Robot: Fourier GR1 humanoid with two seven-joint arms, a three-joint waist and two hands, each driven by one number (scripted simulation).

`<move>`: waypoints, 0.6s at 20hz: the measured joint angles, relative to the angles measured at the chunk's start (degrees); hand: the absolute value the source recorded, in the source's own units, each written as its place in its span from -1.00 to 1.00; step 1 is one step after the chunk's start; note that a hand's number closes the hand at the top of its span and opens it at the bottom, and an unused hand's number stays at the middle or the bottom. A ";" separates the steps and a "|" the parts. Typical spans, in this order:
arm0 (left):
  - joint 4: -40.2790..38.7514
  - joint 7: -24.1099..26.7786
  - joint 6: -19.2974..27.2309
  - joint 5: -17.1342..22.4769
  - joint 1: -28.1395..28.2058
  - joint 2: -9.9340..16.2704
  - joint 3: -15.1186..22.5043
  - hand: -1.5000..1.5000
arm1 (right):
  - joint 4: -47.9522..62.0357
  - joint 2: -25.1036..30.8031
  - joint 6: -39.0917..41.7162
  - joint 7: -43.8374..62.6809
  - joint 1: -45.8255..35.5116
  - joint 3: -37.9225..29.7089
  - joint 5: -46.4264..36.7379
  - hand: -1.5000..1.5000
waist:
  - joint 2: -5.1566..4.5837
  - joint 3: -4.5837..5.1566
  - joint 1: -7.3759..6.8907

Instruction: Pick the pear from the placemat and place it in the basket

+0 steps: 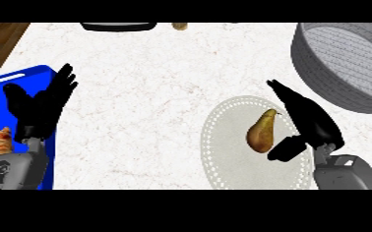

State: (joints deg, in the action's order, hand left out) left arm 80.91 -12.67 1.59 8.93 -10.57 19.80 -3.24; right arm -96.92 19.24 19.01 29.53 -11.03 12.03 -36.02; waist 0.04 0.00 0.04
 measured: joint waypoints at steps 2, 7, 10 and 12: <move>0.30 -0.31 -0.82 0.01 0.39 -0.01 -0.70 0.00 | -0.62 -0.55 0.33 -1.41 1.06 -0.11 -0.23 -1.00 | 0.00 0.01 -0.01; -0.09 0.42 -1.81 -1.46 0.51 -1.08 -1.82 0.00 | 0.91 -2.75 0.31 -4.39 1.84 0.07 -2.73 -1.00 | -0.02 0.01 -0.04; 0.70 -0.18 -2.10 -2.12 0.56 -1.63 -2.23 0.00 | 0.83 -2.81 0.73 -4.92 2.51 -0.37 -4.60 -1.00 | -0.02 -0.01 -0.03; -0.38 0.23 -2.78 -2.15 -0.22 -1.59 -3.18 0.00 | 1.17 -3.71 0.33 -4.51 2.79 0.00 -6.46 -1.00 | -0.02 0.00 -0.01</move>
State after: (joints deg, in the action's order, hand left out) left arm 80.53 -12.44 -1.19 6.78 -10.80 18.21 -6.41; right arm -95.75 15.53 19.34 25.03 -8.25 12.03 -42.47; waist 0.02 0.00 0.03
